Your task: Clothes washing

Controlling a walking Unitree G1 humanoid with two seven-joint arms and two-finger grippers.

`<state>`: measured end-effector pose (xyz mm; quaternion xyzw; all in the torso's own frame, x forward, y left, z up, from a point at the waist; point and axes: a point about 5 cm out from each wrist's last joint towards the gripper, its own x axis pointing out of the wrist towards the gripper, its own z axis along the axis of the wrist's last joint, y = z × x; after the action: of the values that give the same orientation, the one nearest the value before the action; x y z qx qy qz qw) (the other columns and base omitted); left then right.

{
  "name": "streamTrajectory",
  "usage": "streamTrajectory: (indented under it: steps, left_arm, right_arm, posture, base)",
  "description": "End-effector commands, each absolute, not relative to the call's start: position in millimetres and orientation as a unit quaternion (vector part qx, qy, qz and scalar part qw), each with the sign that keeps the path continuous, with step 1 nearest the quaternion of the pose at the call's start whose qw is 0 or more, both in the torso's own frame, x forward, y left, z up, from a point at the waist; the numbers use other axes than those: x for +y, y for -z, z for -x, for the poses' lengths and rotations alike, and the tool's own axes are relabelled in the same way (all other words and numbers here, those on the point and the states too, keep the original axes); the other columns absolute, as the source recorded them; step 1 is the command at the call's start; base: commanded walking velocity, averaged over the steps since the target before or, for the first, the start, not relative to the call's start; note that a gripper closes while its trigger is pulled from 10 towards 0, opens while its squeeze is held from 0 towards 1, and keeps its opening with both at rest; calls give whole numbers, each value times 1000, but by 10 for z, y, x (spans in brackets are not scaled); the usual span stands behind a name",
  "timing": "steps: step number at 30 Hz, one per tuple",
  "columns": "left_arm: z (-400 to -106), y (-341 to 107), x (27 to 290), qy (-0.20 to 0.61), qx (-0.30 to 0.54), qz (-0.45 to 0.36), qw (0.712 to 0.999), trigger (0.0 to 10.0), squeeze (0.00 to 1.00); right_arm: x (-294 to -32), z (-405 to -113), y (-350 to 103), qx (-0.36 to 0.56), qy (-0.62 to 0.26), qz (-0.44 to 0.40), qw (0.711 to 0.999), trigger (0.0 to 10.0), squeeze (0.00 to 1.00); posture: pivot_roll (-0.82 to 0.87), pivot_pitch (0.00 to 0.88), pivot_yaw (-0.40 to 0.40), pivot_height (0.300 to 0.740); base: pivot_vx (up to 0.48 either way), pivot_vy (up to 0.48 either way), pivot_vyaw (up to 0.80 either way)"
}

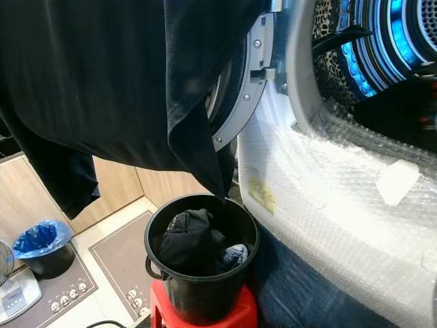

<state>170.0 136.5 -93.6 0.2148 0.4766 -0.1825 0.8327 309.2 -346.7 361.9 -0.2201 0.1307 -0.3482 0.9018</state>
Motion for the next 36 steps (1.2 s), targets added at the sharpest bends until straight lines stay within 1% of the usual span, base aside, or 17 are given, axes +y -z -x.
streamTrajectory:
  steps: [1, 4, 6, 9, 10, 12, 14, 17, 19, 20, 24, 25, 28, 29, 33, 35, 36]
  left_arm:
    - [-1602, 981, 1374, 183, 498, -207, 822, 10000, 0]
    - [-1587, 987, 1377, 183, 500, -207, 821, 10000, 0]
    - [-1565, 995, 1372, 184, 502, -207, 820, 10000, 0]
    - [-1556, 999, 1371, 184, 502, -206, 819, 10000, 0]
    - [-1547, 1003, 1371, 183, 503, -206, 819, 10000, 0]
    - [-1535, 1007, 1375, 182, 505, -205, 819, 10000, 0]
    - [-1527, 1010, 1377, 180, 506, -203, 819, 10000, 0]
    - [-1517, 1014, 1383, 179, 508, -202, 818, 10000, 0]
    - [-1516, 1015, 1386, 179, 508, -202, 818, 10000, 0]
    - [-1516, 1015, 1386, 179, 508, -202, 818, 10000, 0]
    - [-1508, 1018, 1396, 178, 509, -203, 817, 10000, 0]
    - [-1510, 1017, 1403, 178, 509, -203, 817, 10000, 0]
    - [-1513, 1016, 1410, 178, 509, -204, 817, 10000, 0]
    - [-1514, 1015, 1415, 179, 509, -206, 817, 10000, 0]
    - [-1518, 1014, 1424, 180, 508, -209, 816, 10000, 0]
    - [-1518, 1014, 1430, 179, 509, -209, 816, 10000, 0]
    - [-1518, 1014, 1430, 179, 509, -209, 816, 10000, 0]
  right_arm:
    - [-3602, -2999, -3846, 99, 423, 284, 855, 10000, 0]
    - [-3636, -2951, -4032, 58, 470, 332, 815, 10000, 0]
    - [-3614, -2919, -4237, 2, 511, 376, 773, 10000, 0]
    - [-3575, -2923, -4309, -21, 516, 370, 772, 10000, 0]
    - [-3482, -2945, -4380, -56, 505, 376, 775, 10000, 0]
    - [-3381, -2986, -4402, -82, 475, 334, 810, 10000, 0]
    - [-3279, -2993, -4447, -120, 455, 324, 821, 10000, 0]
    - [-3125, -3098, -4335, -129, 362, 251, 888, 10000, 0]
    - [-3037, -3146, -4264, -138, 300, 213, 920, 10000, 0]
    - [-3037, -3146, -4264, -138, 300, 213, 920, 10000, 0]
    - [-2970, -3148, -4091, -159, 206, 124, 958, 10000, 0]
    - [-2917, -3106, -4047, -185, 159, 104, 964, 10000, 0]
    - [-2857, -3070, -3981, -200, 100, 77, 972, 10000, 0]
    - [-2808, -3036, -3933, -218, 45, 51, 974, 10000, 0]
    - [-2766, -2950, -3844, -246, -22, 6, 969, 10000, 0]
    - [-2651, -2837, -3775, -275, -87, 21, 957, 10000, 0]
    - [-2651, -2837, -3775, -275, -87, 21, 957, 10000, 0]
  posture:
    - [-165, 0, -8, 740]
    - [-167, 0, -13, 740]
    - [-166, 0, -16, 740]
    - [-166, 0, -16, 740]
    - [-160, 0, -19, 740]
    - [-160, 0, -18, 740]
    - [-159, 0, -18, 740]
    - [-160, 0, -15, 740]
    - [-160, 0, -13, 740]
    - [-160, 0, -13, 740]
    - [-161, 0, -10, 740]
    - [-164, 0, -2, 740]
    - [-167, 0, 3, 740]
    - [-168, 0, 6, 740]
    - [-170, 0, 12, 740]
    - [-168, 0, 12, 740]
    - [-168, 0, 12, 740]
  base:
    - [0, 0, 0]
    - [0, 0, 0]
    - [0, 0, 0]
    - [0, 0, 0]
    - [0, 0, 0]
    - [0, 0, 0]
    - [0, 0, 0]
    - [0, 0, 0]
    - [0, 0, 0]
    - [0, 0, 0]
    - [0, 0, 0]
    - [0, 0, 0]
    - [0, 0, 0]
    - [0, 0, 0]
    - [0, 0, 0]
    - [0, 0, 0]
    - [0, 0, 0]
